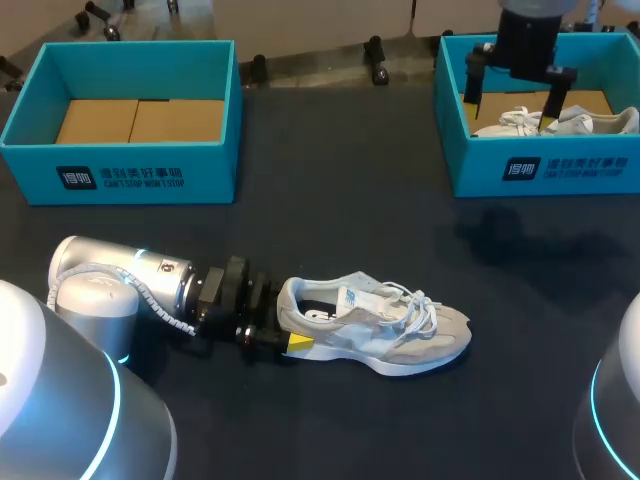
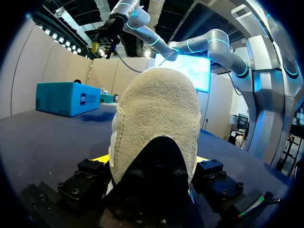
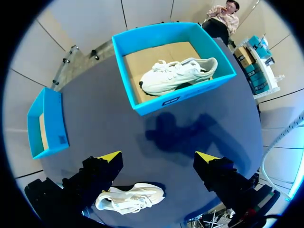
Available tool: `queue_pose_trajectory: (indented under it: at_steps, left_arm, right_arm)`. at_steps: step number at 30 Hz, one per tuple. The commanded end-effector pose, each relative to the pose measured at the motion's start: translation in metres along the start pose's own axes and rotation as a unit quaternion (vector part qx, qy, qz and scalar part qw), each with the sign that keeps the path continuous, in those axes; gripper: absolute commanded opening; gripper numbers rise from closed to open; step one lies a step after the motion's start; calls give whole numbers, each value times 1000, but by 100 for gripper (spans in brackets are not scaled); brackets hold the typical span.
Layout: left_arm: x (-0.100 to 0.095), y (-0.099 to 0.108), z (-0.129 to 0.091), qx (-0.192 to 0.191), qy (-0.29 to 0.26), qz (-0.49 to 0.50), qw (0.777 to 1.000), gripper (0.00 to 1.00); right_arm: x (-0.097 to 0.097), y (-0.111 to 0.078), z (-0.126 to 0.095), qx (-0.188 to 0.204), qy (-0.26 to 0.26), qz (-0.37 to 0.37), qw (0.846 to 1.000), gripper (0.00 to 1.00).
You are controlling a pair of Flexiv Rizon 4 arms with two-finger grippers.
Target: Take the shoe out of the shoebox, open the shoe tongue, remove and reinsert the insole, then place the shoe into the shoebox
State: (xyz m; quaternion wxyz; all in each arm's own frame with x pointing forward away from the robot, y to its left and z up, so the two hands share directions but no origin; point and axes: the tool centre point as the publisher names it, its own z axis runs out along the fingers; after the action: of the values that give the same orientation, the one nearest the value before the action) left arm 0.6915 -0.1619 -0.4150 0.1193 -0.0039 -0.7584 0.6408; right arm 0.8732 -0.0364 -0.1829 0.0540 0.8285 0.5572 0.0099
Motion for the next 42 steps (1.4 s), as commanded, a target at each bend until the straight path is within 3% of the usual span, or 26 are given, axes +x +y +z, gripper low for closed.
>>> queue_pose_trajectory:
  at_steps: [1, 9, 18, 33, 37, 42]
  left_arm:
    - [-1, 1, 0, 0, -1, 0, 1000, 0]
    - [-1, 1, 0, 0, -1, 0, 1000, 0]
    - [-1, 1, 0, 0, -1, 0, 1000, 0]
    - [-1, 1, 0, 0, -1, 0, 1000, 0]
    - [-1, 1, 0, 0, -1, 0, 1000, 0]
    - [-1, 1, 0, 0, -1, 0, 1000, 0]
  right_arm:
    - [0, 0, 1, 0, 1, 0, 1000, 100]
    - [35, -42, 11, 18, -18, -17, 1000, 100]
    - [72, -94, 6, -5, -18, -37, 999, 100]
    - [102, -162, 9, 18, -22, 18, 999, 100]
    - [109, -181, 16, 32, 8, 29, 999, 100]
    - [109, -181, 16, 32, 8, 29, 999, 100]
